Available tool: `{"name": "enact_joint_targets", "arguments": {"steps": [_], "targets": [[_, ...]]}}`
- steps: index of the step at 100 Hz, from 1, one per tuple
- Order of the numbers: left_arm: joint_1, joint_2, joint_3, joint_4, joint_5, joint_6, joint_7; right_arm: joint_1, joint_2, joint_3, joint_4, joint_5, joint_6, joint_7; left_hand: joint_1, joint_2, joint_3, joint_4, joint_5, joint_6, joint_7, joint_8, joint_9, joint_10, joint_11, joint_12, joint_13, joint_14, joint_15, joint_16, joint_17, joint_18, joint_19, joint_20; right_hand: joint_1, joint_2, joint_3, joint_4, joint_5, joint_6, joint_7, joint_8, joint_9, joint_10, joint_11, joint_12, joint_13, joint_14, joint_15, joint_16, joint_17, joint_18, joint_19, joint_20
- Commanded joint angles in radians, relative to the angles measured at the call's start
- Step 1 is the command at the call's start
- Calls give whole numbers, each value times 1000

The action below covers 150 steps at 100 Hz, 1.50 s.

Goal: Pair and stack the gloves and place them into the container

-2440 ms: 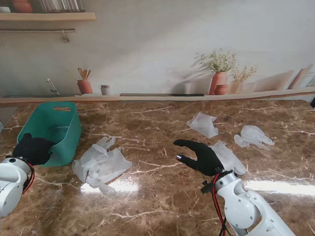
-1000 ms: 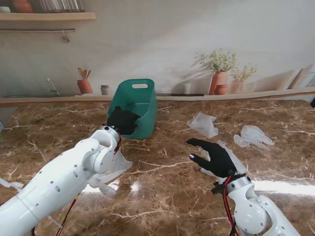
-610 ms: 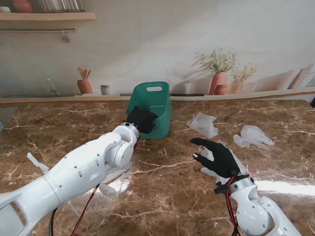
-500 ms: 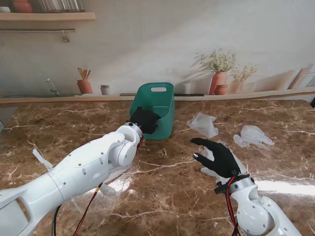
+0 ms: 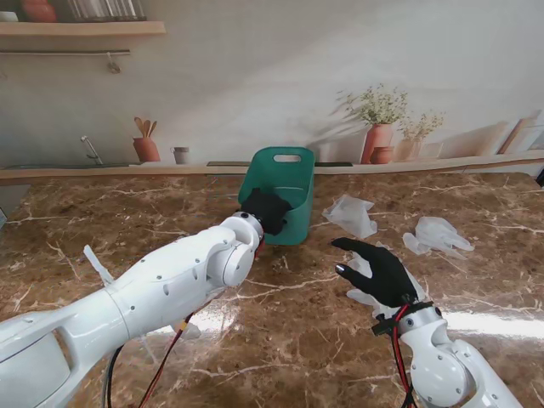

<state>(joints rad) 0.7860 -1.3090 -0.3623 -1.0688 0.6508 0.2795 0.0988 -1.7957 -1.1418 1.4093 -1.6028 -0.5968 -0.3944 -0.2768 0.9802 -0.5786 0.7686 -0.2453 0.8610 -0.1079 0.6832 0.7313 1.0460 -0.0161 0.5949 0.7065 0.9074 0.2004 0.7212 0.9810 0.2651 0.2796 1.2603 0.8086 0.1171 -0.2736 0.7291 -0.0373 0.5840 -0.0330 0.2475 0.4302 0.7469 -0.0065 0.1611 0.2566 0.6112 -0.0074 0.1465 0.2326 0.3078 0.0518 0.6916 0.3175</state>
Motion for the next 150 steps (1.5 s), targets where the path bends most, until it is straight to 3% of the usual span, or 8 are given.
{"name": "enact_joint_targets", "arguments": {"steps": [1, 18, 37, 58, 70, 104, 124, 150], "targets": [[-20, -22, 12, 1, -11, 9, -13, -10, -2, 2, 6, 3, -1, 11, 108, 178, 183, 43, 149, -120, 381, 55, 63, -42, 71, 46, 39, 28, 81, 51, -18, -3, 6, 31, 21, 1, 10, 23, 12, -21, 4, 6, 10, -13, -1, 12, 24, -4, 1, 12, -6, -4, 5, 18], [-38, -46, 32, 34, -32, 0, -14, -14, -2, 11, 7, 0, -5, 6, 78, 160, 179, 25, 134, -108, 350, 28, 65, -32, 33, 85, 28, 31, 75, 45, -26, -2, -2, 36, 22, -1, 10, 23, 14, -20, 5, 6, 11, -12, -1, 13, 25, -5, 2, 12, -6, -3, 5, 19], [-54, -56, 48, 35, -50, 0, -42, -23, -2, 24, 2, -3, -14, 8, 44, 113, 153, -46, 80, -88, 290, -7, 71, -15, -71, 122, -2, 30, 56, 28, -44, -6, -20, 36, 23, 1, 11, 23, 18, -24, 7, 6, 12, -12, -1, 13, 26, -6, 2, 13, -4, -3, 6, 19], [-66, -50, 65, 12, -50, 25, -91, -31, -2, 34, 0, -11, -26, 0, -10, 83, 131, -48, 40, -102, 259, -115, 84, -9, -189, 154, -31, 21, 48, -37, -55, -13, -39, 31, 22, -1, 11, 23, 20, -22, 7, 6, 12, -14, -1, 13, 27, -4, 2, 12, -3, -2, 6, 19], [-64, -50, 65, 12, -54, 27, -93, -35, -3, 37, 0, -14, -28, -6, -144, 73, 115, -10, -12, -98, 235, -251, 71, 13, -222, 135, -44, 29, 34, -54, -61, -7, -50, 28, 22, -1, 11, 23, 20, -24, 8, 6, 14, -13, -1, 13, 26, -4, 1, 12, -3, -2, 6, 19], [-57, -54, 68, 17, -52, 27, -87, -42, -3, 40, -2, -18, -20, -9, -298, 135, -46, 100, -16, -60, 209, -318, -21, 30, -82, -76, -61, 35, 11, -79, -68, -7, -64, 23, 22, -1, 12, 23, 20, -23, 8, 6, 14, -14, -1, 13, 27, -4, 2, 12, -2, -1, 7, 19], [-44, -67, 56, 30, -55, 32, -42, -40, -3, 42, -2, -20, -20, -8, -311, 197, -287, 107, 0, -32, 179, -322, -28, 42, -70, -131, -66, 43, 8, -88, -72, 0, -68, 24, 23, -1, 12, 23, 19, -23, 8, 6, 14, -13, -1, 13, 26, -4, 1, 12, -3, -1, 7, 19], [-35, -60, 41, 4, -55, 56, -38, -40, -2, 40, -5, -20, -16, -4, -379, 263, -369, 151, -35, 54, -14, -354, -105, 56, -139, -178, -136, 35, -78, -136, -114, -12, -136, -15, 22, 0, 11, 23, 19, -23, 8, 5, 15, -14, 0, 13, 28, -4, 2, 13, -3, -1, 7, 18]]}}
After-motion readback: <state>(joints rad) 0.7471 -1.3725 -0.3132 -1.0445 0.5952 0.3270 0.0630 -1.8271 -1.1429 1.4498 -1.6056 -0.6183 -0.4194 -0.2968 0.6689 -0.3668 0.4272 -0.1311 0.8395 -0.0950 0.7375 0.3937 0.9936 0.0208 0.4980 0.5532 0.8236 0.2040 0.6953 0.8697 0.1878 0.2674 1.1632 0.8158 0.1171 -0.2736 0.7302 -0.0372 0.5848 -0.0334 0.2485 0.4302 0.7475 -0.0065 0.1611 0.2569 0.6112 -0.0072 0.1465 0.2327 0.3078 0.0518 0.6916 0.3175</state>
